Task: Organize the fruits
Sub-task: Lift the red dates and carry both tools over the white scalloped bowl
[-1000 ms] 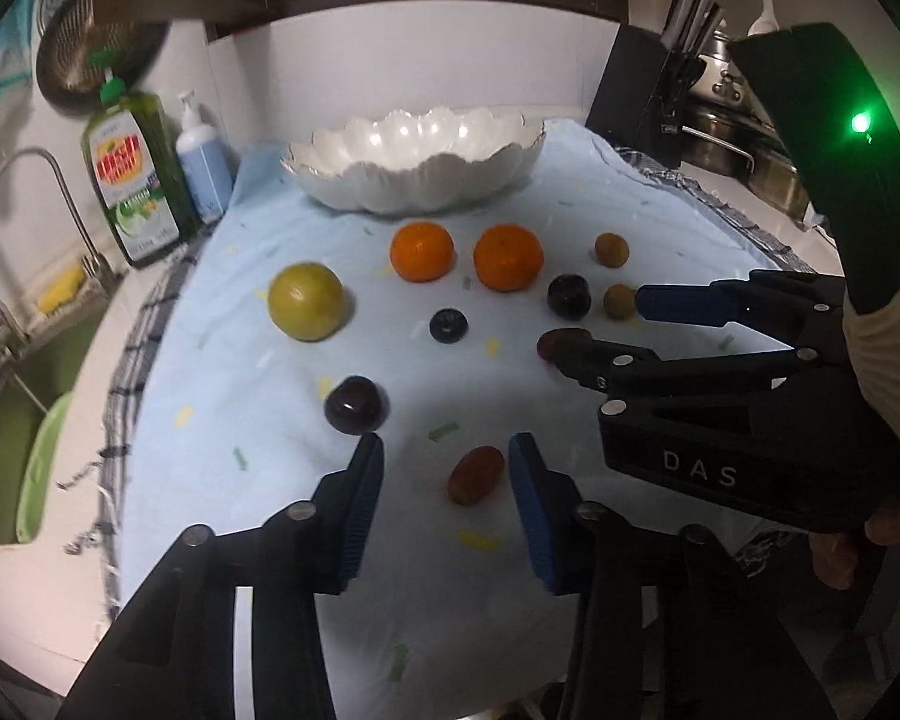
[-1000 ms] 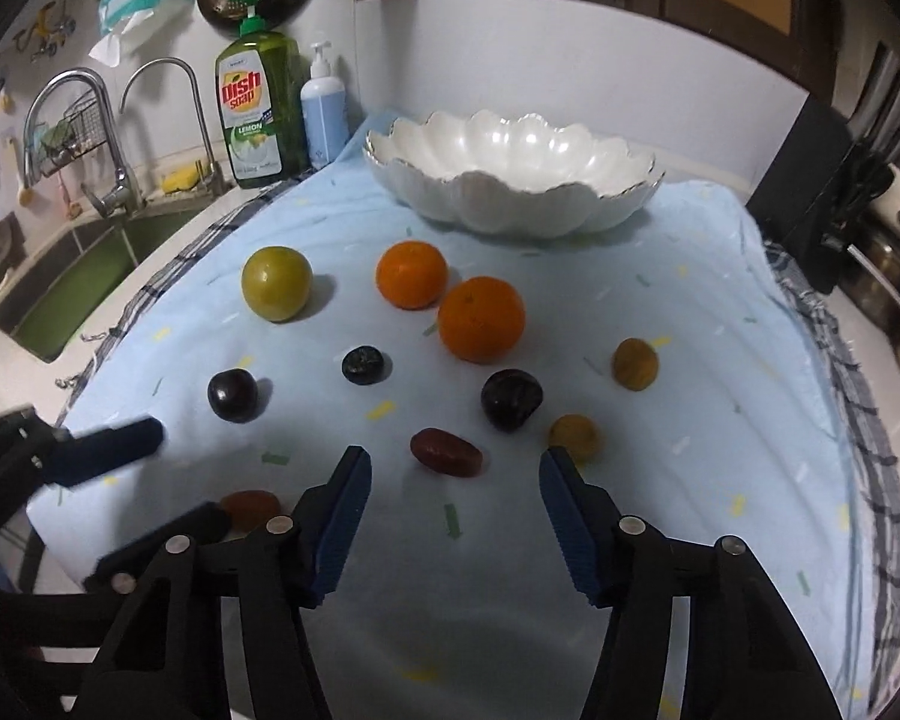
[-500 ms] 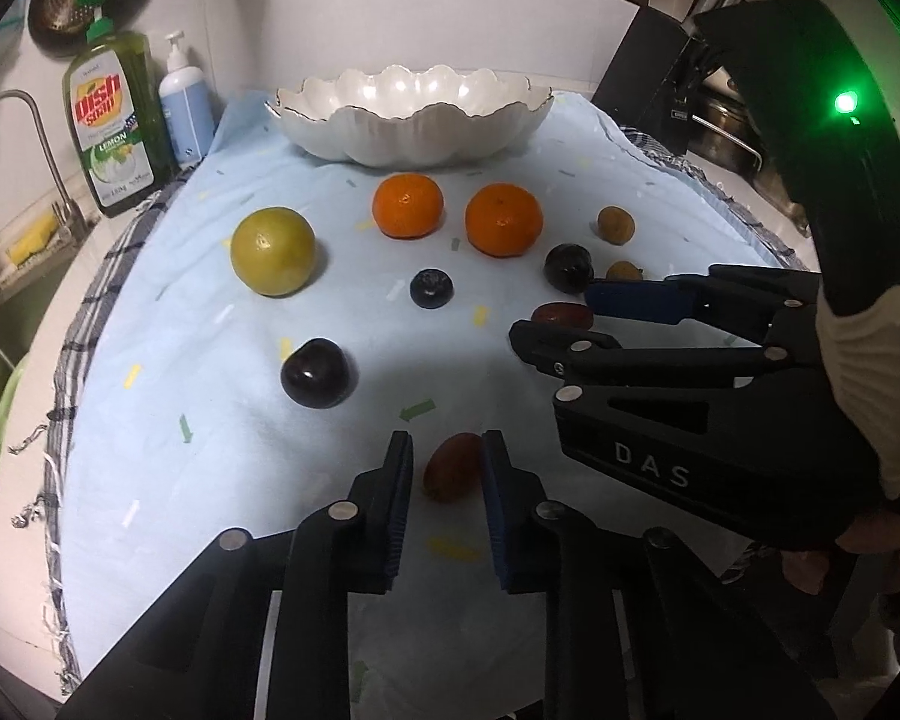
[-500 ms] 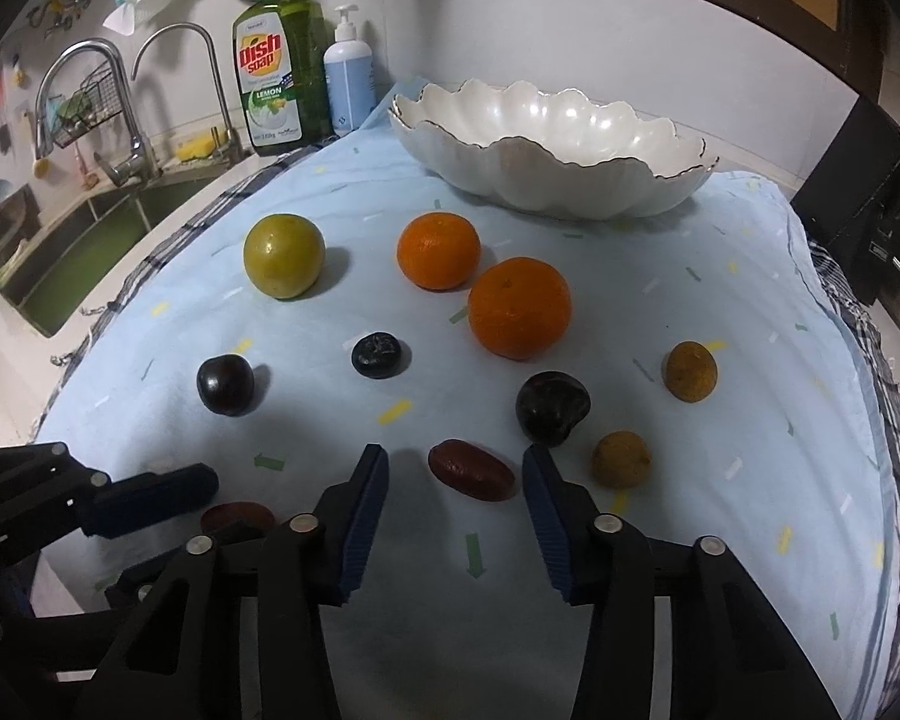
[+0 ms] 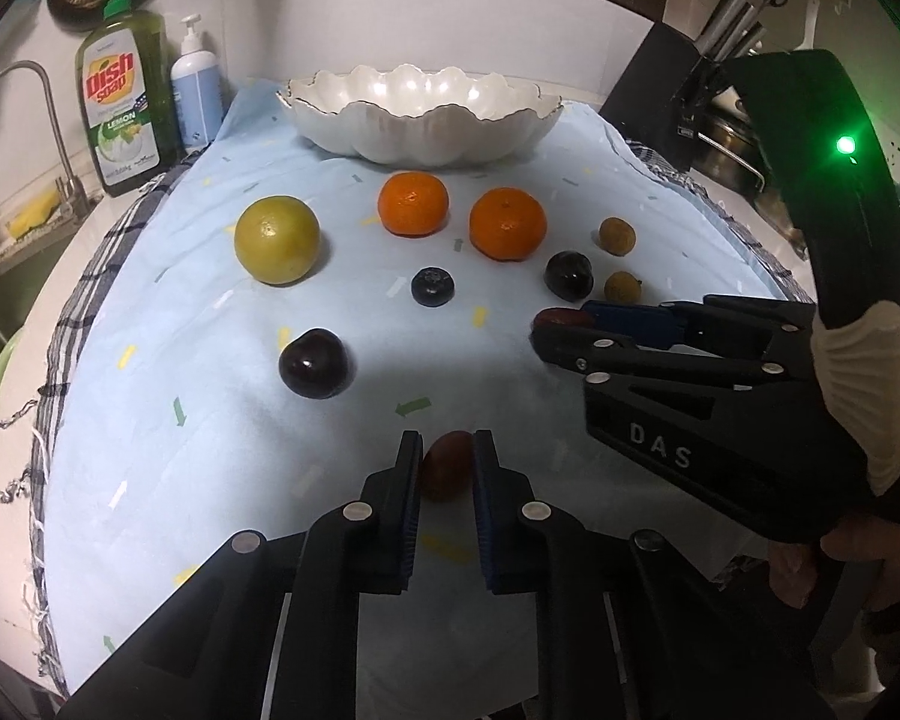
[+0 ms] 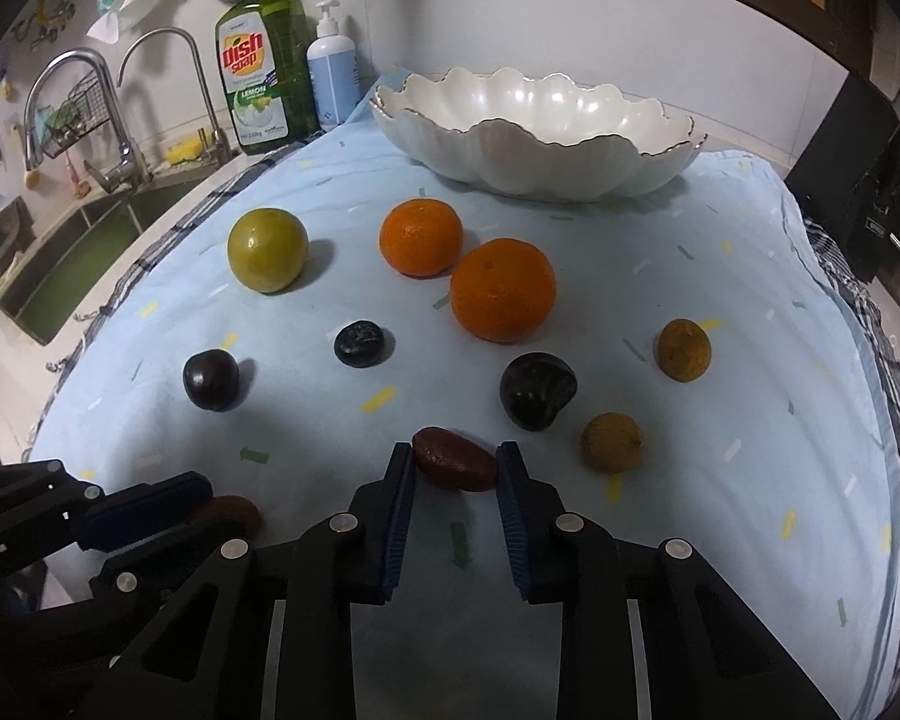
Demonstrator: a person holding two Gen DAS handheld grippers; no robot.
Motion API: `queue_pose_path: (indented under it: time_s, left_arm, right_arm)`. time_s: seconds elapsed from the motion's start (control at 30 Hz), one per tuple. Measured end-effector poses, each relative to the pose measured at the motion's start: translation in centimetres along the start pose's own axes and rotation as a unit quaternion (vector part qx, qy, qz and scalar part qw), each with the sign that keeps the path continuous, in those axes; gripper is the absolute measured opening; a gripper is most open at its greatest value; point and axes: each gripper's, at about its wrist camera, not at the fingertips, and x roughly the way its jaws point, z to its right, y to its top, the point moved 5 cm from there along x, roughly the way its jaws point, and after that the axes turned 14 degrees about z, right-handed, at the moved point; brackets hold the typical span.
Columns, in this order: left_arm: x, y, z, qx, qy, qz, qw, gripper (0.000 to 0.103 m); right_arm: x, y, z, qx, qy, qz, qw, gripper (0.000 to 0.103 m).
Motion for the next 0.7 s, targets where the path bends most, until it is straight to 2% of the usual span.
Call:
queue_pose_path:
  time_s: [0.33, 0.7]
  left_arm:
    - [-1.8, 2.4, -0.7, -0.003, 0.02, 0.042, 0.9989, 0.016]
    - [-3.7, 7.6, -0.9, 0.015, 0.025, 0.108, 0.9937, 0.015]
  right_arm:
    - [-1.9, 1.5, -0.1, 0.005, 0.004, 0.028, 1.0, 0.028]
    - [-4.9, 6.0, 0.1, 0.0, -0.003, 0.09, 0.996, 0.028]
